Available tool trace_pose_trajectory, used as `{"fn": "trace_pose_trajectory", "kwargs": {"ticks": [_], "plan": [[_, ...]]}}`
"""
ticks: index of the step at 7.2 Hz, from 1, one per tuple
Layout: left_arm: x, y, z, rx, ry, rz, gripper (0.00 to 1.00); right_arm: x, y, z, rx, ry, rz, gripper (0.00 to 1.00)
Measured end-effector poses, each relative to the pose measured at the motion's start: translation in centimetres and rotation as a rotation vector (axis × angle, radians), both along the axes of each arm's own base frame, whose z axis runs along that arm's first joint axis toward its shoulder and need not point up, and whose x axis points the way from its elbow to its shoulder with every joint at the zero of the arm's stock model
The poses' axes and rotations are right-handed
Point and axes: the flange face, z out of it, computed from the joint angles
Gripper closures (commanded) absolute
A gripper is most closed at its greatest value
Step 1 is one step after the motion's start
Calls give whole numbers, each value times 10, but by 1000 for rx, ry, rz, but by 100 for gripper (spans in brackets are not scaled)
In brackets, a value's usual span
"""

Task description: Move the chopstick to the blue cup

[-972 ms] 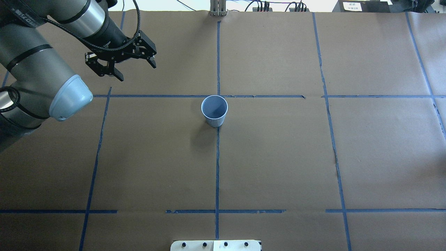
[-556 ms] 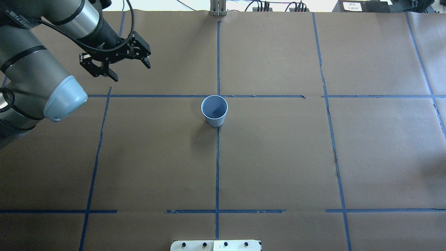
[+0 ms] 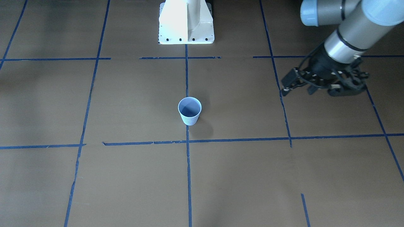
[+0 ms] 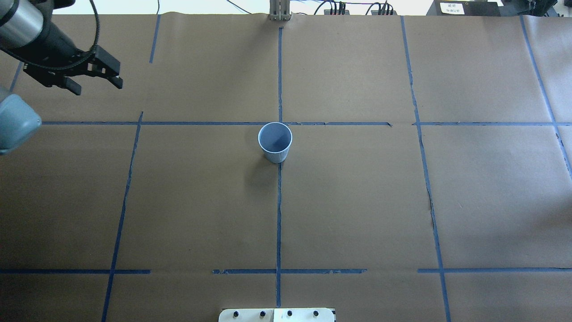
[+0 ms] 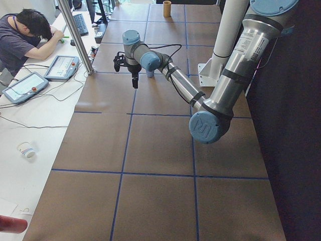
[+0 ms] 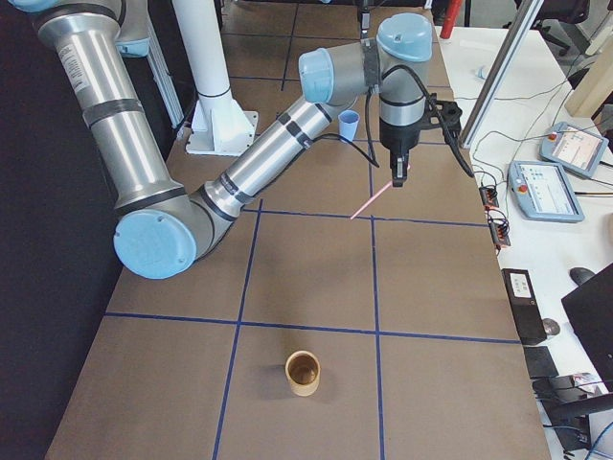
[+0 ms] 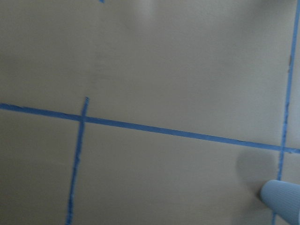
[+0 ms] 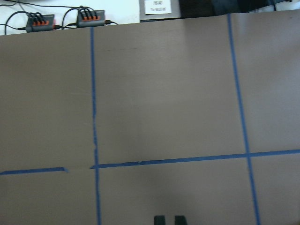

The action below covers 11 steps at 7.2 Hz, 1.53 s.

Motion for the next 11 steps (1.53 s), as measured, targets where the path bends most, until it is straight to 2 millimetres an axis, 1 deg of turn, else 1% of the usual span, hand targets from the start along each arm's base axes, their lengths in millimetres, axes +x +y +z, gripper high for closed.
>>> {"fn": "trace_pose_trajectory", "kwargs": {"ticks": [1,2,3,4,5,6,8,9,10,11], "plan": [[-31,-5,32,56,-39,29,0,-56,-5,-45,-6,-27,7,100],[-64,-10,64,109,-83,57,0,-112,-5,-87,12,-56,19,100],[-92,-14,94,150,-126,84,0,-166,1,-124,43,-87,41,100],[-116,-20,119,178,-157,108,0,-222,11,-157,83,-101,59,100],[-131,-24,136,192,-175,125,0,-272,24,-184,134,-89,63,100],[-139,-27,146,195,-183,132,0,-306,33,-203,174,-77,64,100],[-146,-26,156,193,-190,138,0,-354,38,-235,208,-63,64,100],[-155,-25,165,195,-197,144,0,-382,42,-249,224,-46,68,100],[-169,-25,179,198,-206,153,0,-411,42,-264,237,-26,67,100],[-180,-23,197,194,-214,169,0,-437,41,-279,246,-5,63,100]]}}
